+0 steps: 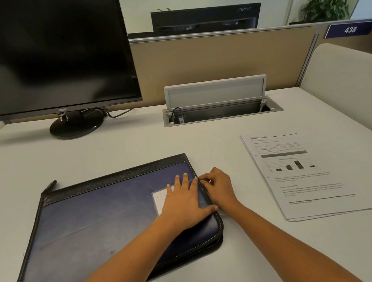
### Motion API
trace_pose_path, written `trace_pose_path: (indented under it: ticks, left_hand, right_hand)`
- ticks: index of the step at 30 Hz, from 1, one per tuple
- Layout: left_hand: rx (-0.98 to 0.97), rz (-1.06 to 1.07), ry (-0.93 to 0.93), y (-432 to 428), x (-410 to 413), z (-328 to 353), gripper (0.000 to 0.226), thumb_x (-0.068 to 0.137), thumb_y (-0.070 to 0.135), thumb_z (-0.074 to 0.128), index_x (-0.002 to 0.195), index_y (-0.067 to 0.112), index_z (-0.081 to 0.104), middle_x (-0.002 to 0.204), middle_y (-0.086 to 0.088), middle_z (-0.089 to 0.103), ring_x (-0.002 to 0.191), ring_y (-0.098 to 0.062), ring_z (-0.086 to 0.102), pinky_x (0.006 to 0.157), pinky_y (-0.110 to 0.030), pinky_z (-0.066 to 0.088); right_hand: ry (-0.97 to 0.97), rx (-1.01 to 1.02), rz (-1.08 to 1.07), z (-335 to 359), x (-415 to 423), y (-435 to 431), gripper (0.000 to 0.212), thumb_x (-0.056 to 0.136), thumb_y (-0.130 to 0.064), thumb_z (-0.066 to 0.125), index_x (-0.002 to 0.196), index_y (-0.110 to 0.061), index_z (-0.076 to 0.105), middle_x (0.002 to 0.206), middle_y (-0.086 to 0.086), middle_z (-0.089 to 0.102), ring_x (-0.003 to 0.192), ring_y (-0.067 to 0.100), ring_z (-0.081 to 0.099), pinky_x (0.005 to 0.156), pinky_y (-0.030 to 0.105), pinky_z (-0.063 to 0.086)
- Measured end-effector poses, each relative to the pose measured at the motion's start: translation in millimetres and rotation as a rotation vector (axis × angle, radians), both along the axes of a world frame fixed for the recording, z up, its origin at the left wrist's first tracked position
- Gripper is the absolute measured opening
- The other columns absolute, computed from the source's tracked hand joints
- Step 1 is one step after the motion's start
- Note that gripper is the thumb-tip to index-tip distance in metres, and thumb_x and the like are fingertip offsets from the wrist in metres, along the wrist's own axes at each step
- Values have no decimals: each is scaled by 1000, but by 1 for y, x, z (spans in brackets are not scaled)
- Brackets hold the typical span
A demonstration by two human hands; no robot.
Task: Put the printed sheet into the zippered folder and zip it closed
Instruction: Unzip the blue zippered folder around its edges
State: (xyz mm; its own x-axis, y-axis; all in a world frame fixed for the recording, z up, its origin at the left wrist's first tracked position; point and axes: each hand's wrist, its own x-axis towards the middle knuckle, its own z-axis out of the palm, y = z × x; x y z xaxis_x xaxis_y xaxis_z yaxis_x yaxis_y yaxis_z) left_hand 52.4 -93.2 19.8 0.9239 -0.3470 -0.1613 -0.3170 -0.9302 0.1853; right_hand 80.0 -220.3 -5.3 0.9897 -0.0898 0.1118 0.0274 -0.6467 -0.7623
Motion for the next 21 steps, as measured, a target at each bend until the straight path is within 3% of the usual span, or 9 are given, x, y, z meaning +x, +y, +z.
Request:
trace_pose_path:
  ticks: [5,8,15,21]
  left_hand:
    - [48,-73,146,0,-10,4,131,55,85,49,145,12,-13,153,-11,-22,138,-33,-24,112,-56,-4]
    - [60,-117,171,2,-17,4,139,51,83,57,144,11,-16,151,-9,-27,136,-34,-29,112,-58,0]
    - [89,-182,87,7,-28,2,125,62,76,55,145,9,-10,154,-11,-16,140,-35,-19,113,-53,-3]
    - [37,-184,43,13,-31,-6,116,67,77,46,145,11,-8,156,-7,-10,142,-28,-15,114,-48,-6]
  right_hand:
    - [10,-26,53,4,6,-5,17,86,-14,60,98,-8,70,98,14,63,84,20,56,73,24,41]
    - [17,-40,42,4,11,-4,16,86,-15,59,97,-10,70,99,12,62,87,22,57,72,25,41]
    - [23,-57,27,3,14,-3,15,87,-19,59,95,-14,71,100,7,62,83,15,54,71,28,44]
    - [7,-43,78,1,6,-8,15,85,-16,60,94,-10,71,94,11,63,89,22,54,75,28,42]
